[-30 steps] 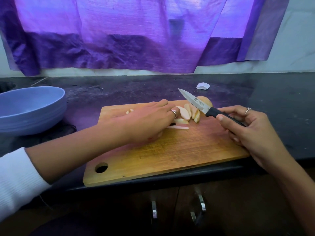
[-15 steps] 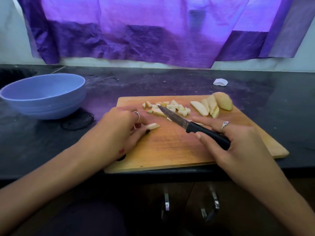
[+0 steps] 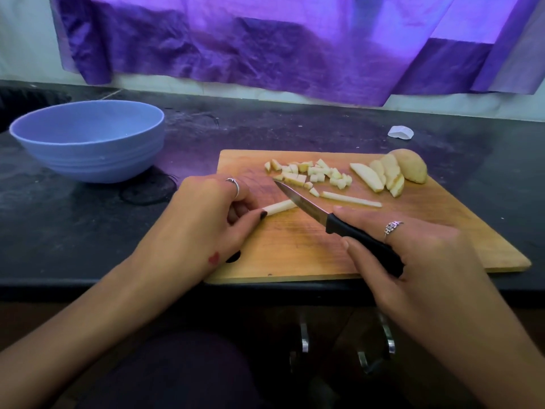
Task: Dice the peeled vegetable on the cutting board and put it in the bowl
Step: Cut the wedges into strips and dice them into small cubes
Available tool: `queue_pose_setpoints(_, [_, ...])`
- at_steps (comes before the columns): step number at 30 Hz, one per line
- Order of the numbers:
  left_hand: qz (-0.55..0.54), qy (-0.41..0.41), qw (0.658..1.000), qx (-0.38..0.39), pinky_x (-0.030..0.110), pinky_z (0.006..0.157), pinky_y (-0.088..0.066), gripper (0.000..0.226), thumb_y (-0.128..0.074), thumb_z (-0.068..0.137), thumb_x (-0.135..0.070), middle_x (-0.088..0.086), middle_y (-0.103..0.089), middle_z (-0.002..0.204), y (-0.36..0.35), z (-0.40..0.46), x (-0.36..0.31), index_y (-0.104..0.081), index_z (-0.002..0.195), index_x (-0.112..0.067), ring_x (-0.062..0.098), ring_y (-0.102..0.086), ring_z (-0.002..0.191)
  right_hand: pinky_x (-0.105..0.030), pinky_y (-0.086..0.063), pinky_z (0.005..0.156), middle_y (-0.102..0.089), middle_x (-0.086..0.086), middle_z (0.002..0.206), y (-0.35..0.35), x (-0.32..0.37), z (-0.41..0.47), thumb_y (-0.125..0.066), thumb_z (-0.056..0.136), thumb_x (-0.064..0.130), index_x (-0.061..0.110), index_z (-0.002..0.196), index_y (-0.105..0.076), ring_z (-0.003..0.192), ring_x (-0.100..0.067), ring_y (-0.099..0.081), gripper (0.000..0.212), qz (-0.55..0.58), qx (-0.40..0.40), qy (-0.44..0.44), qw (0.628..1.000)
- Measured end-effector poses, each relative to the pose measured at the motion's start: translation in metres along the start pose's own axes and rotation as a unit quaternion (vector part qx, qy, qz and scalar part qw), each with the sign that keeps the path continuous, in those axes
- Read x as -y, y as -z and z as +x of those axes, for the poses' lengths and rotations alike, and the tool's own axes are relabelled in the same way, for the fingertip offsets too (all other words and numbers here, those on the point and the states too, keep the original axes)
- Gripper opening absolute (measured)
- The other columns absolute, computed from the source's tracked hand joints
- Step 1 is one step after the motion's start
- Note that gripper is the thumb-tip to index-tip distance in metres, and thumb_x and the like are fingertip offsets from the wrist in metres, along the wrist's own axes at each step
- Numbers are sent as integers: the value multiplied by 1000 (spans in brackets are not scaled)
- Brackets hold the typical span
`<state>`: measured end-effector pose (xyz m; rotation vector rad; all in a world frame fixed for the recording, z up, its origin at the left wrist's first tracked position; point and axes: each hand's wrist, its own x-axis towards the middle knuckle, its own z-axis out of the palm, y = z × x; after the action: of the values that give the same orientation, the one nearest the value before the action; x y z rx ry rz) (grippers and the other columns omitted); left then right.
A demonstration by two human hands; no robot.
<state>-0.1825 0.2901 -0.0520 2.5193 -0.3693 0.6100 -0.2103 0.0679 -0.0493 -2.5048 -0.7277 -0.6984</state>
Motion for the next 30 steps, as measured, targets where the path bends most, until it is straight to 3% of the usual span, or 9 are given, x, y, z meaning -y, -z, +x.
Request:
queue_pose_setpoints(2, [-5, 6, 1000, -2, 5, 57, -38, 6, -70, 81, -21, -13, -57, 60, -2, 1, -1, -71, 77, -17, -7, -54, 62, -10, -42, 71, -68, 13, 82, 0, 2, 1, -59, 82, 27, 20, 115, -68, 74, -3, -57, 35, -7, 8, -9, 1000])
queue_pose_setpoints(6, [-1, 21, 1000, -8, 6, 59, -39, 8, -69, 79, -24, -13, -55, 59, -7, 2, -1, -68, 72, -20, -3, -55, 73, -33, -51, 47, -65, 10, 65, 1, 6, 2, -56, 82, 33, 26, 112, -68, 52, -14, -57, 33, -36, 7, -26, 999])
queue_pose_setpoints(11, [-19, 43, 999, -14, 9, 59, -40, 9, -69, 79, -25, -13, -56, 56, -8, 1, -2, -67, 71, -21, -2, -55, 71, -39, -51, 46, -64, 8, 62, 3, 8, 8, -50, 83, 40, 31, 113, -66, 52, -16, -57, 35, -46, 47, -40, 997])
queue_pose_setpoints(16, [-30, 56, 998, -14, 9, 57, -39, 11, -69, 78, -27, -13, -53, 53, -7, 1, -3, -65, 68, -24, -3, -53, 65, -31, -46, 49, -60, 6, 67, 3, 7, 7, -49, 86, 43, 37, 113, -62, 53, -13, -52, 31, -46, 105, -67, 991])
queue_pose_setpoints(21, [-37, 58, 998, -10, 9, 55, -39, 12, -69, 78, -27, -11, -54, 53, -6, 1, -4, -64, 68, -24, -1, -54, 66, -41, -49, 43, -64, 4, 63, 6, 3, 5, -59, 85, 36, 33, 111, -65, 50, -24, -58, 28, -81, 46, -49, 994])
queue_pose_setpoints(22, [-38, 58, 998, -10, 9, 56, -39, 13, -69, 78, -26, -11, -54, 53, -6, 1, -4, -64, 67, -24, -2, -54, 65, -40, -49, 44, -63, 6, 62, 6, 4, 4, -58, 84, 36, 32, 111, -66, 50, -22, -57, 28, -75, 31, -51, 995])
queue_pose_setpoints(26, [-54, 63, 997, -7, 8, 52, -38, 17, -71, 79, -23, -12, -53, 46, -6, 2, -5, -62, 64, -21, -3, -55, 54, -17, -35, 42, -49, 20, 52, 4, 12, 4, -56, 82, 38, 36, 111, -64, 43, 0, -45, 31, -25, 45, -52, 997])
queue_pose_setpoints(28, [-57, 63, 996, -5, 8, 51, -38, 18, -71, 79, -22, -12, -52, 45, -5, 2, -5, -62, 64, -21, -2, -55, 52, -17, -32, 41, -44, 21, 50, 1, 15, 4, -56, 82, 38, 35, 111, -64, 40, 4, -38, 31, -24, 54, -53, 997])
queue_pose_setpoints(30, [-56, 63, 996, -4, 9, 51, -38, 18, -71, 79, -22, -12, -52, 45, -6, 2, -5, -62, 64, -20, -2, -55, 52, -21, -38, 41, -47, 15, 49, 0, 17, 7, -55, 82, 37, 34, 111, -63, 40, -1, -40, 30, -27, 59, -61, 996])
